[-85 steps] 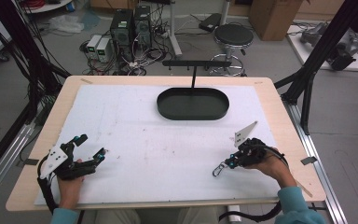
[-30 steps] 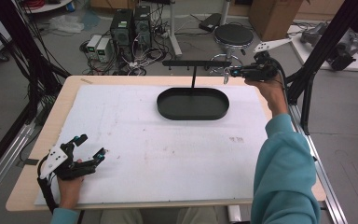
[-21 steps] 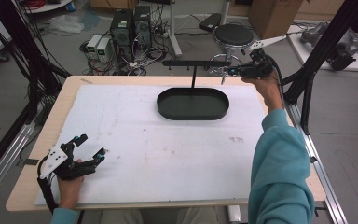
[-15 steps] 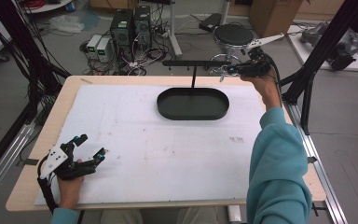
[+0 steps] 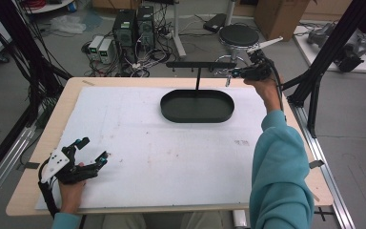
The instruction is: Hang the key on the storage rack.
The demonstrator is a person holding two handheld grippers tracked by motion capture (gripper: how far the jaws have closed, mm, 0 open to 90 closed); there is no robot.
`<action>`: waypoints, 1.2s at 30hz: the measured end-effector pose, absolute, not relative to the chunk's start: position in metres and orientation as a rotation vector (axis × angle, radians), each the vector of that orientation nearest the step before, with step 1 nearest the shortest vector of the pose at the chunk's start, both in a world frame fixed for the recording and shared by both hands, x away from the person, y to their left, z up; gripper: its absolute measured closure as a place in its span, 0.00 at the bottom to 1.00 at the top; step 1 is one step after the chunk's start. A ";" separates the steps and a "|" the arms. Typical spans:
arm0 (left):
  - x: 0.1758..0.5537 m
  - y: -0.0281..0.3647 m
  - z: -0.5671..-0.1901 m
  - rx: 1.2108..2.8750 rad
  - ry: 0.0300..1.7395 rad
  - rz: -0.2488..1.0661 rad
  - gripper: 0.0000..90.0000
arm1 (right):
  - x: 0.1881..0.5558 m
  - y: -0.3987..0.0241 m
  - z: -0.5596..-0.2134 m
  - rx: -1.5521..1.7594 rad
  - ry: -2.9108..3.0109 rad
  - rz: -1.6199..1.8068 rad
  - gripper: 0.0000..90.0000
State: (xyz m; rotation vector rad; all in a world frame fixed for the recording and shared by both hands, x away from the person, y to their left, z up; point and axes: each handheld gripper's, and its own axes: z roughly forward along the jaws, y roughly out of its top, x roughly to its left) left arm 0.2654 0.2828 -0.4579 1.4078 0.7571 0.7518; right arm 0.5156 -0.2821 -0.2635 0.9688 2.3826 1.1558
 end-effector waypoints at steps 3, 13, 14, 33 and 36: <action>0.265 0.283 -0.458 1.409 0.757 0.751 0.14 | 0.516 -0.282 -0.264 0.969 2.374 1.156 0.99; 0.265 0.283 -0.458 1.410 0.758 0.753 0.14 | 0.522 -0.279 -0.269 0.979 2.343 1.128 0.99; 0.266 0.283 -0.458 1.409 0.757 0.752 0.14 | 0.523 -0.279 -0.270 0.982 2.334 1.126 0.99; 0.266 0.283 -0.458 1.419 0.757 0.751 0.14 | 0.531 -0.278 -0.276 0.986 2.279 1.073 0.99; 0.266 0.282 -0.458 1.419 0.757 0.751 0.14 | 0.532 -0.279 -0.277 0.976 2.262 1.069 0.98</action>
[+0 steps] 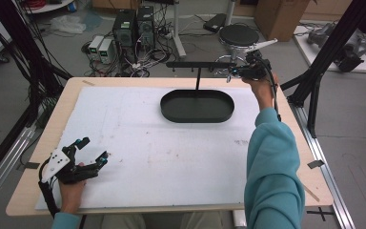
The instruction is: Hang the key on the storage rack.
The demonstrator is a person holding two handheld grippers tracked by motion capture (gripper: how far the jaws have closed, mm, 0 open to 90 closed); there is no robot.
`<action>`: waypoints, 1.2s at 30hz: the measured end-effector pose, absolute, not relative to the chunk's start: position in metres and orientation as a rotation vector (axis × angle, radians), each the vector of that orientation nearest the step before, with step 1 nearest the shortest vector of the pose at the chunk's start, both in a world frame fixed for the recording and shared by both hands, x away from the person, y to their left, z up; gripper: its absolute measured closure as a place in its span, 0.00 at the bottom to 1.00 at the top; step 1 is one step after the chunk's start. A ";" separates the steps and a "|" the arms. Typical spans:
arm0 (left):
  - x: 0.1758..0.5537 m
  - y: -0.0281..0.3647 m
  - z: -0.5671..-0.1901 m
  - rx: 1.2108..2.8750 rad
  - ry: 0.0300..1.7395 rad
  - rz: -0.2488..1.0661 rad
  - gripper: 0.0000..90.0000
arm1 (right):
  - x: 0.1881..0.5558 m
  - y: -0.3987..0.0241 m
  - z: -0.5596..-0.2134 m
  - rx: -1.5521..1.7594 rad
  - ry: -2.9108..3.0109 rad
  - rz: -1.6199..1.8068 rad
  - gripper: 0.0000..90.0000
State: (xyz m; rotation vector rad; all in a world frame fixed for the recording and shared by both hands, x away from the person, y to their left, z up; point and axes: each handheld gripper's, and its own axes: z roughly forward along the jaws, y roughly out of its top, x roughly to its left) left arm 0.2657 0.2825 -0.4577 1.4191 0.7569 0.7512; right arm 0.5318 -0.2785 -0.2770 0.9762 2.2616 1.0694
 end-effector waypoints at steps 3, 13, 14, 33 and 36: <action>0.266 0.282 -0.458 1.419 0.757 0.751 0.14 | 0.532 -0.279 -0.277 0.976 2.250 1.057 0.95; 0.265 0.282 -0.458 1.417 0.758 0.754 0.14 | 0.530 -0.282 -0.278 1.088 2.160 1.158 0.15; 0.265 0.282 -0.458 1.415 0.759 0.753 0.14 | 0.529 -0.282 -0.278 1.102 2.154 1.195 0.04; 0.265 0.283 -0.458 1.412 0.753 0.759 0.14 | 0.404 -0.287 -0.267 0.861 2.032 1.506 0.01; 0.265 0.283 -0.458 1.407 0.756 0.756 0.14 | 0.373 -0.291 -0.290 0.778 2.000 1.581 0.01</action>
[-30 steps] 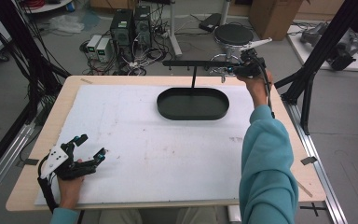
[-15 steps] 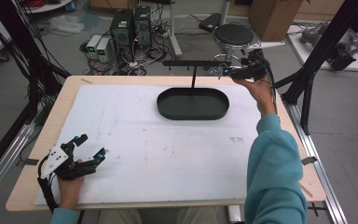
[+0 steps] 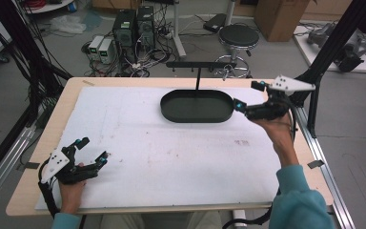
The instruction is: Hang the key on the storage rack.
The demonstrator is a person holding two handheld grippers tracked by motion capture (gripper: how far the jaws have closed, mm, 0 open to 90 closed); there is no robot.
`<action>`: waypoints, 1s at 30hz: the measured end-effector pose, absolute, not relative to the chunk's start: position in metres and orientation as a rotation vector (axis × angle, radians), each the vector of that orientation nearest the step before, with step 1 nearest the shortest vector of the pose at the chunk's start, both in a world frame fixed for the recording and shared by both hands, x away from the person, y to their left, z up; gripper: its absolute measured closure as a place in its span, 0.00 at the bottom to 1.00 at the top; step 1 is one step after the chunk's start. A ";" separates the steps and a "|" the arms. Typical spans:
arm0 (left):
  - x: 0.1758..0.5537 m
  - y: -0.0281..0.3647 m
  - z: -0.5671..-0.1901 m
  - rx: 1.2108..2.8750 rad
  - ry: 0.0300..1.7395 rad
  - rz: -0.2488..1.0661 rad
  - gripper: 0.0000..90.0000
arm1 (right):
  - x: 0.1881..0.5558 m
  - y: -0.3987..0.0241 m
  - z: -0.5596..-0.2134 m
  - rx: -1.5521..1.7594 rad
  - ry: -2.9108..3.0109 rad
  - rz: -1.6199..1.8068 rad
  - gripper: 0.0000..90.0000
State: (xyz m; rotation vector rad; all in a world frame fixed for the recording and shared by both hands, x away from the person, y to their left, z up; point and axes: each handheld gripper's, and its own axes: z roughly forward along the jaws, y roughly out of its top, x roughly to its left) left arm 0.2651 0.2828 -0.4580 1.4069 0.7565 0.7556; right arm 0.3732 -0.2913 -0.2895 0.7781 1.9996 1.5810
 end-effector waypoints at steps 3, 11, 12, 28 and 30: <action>0.265 0.283 -0.458 1.412 0.753 0.757 0.14 | 0.356 -0.293 -0.312 0.759 1.994 1.607 0.01; 0.265 0.282 -0.458 1.411 0.752 0.760 0.14 | 0.327 -0.298 -0.368 0.751 1.940 1.643 0.01; 0.265 0.282 -0.458 1.411 0.752 0.760 0.14 | 0.327 -0.298 -0.368 0.751 1.940 1.643 0.01; 0.264 0.282 -0.458 1.414 0.745 0.771 0.14 | 0.306 -0.305 -0.438 0.774 1.889 1.689 0.01; 0.264 0.282 -0.458 1.415 0.747 0.769 0.14 | 0.304 -0.307 -0.447 0.775 1.879 1.690 0.01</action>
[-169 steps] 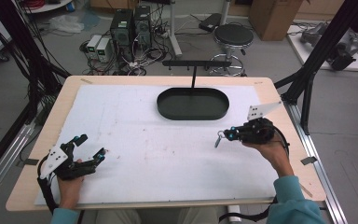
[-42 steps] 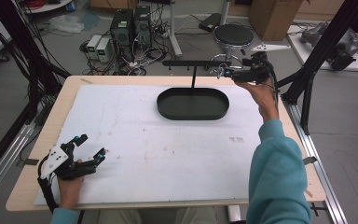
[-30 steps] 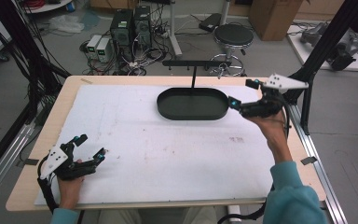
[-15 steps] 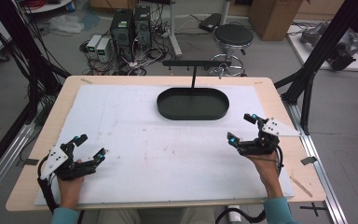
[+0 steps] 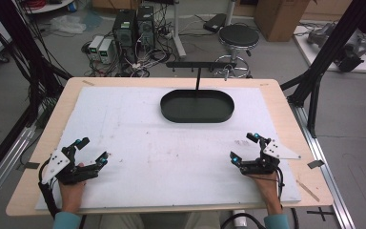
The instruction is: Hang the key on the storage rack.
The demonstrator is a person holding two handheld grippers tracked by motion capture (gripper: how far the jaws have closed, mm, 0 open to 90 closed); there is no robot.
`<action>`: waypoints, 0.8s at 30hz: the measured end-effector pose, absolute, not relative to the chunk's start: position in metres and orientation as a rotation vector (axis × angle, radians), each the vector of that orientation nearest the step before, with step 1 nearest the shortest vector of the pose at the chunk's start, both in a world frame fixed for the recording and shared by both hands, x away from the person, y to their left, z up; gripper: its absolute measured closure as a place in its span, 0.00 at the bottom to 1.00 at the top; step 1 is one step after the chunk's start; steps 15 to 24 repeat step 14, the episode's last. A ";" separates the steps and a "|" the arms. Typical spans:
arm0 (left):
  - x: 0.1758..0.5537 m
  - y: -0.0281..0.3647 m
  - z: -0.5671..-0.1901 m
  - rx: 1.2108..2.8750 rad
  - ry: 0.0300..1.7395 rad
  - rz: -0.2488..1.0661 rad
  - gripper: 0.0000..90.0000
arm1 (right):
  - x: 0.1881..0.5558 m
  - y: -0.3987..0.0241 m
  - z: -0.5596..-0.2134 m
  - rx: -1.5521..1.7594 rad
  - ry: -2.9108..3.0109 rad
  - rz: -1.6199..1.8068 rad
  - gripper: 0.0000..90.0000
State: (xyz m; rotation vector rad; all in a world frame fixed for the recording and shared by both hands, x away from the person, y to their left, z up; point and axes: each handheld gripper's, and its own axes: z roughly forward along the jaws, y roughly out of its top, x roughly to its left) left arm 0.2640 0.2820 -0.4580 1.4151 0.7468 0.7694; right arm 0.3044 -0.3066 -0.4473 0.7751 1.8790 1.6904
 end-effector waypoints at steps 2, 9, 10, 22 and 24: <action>0.264 0.282 -0.458 1.416 0.747 0.770 0.14 | 0.303 -0.308 -0.455 0.794 1.870 1.710 0.01; 0.264 0.282 -0.458 1.413 0.747 0.772 0.14 | 0.301 -0.309 -0.455 0.798 1.848 1.728 0.01; 0.264 0.282 -0.458 1.413 0.747 0.772 0.14 | 0.301 -0.309 -0.455 0.799 1.848 1.727 0.01; 0.264 0.282 -0.458 1.404 0.749 0.769 0.14 | 0.301 -0.309 -0.455 0.795 1.845 1.722 0.01; 0.264 0.282 -0.458 1.404 0.749 0.769 0.14 | 0.301 -0.309 -0.455 0.795 1.845 1.722 0.01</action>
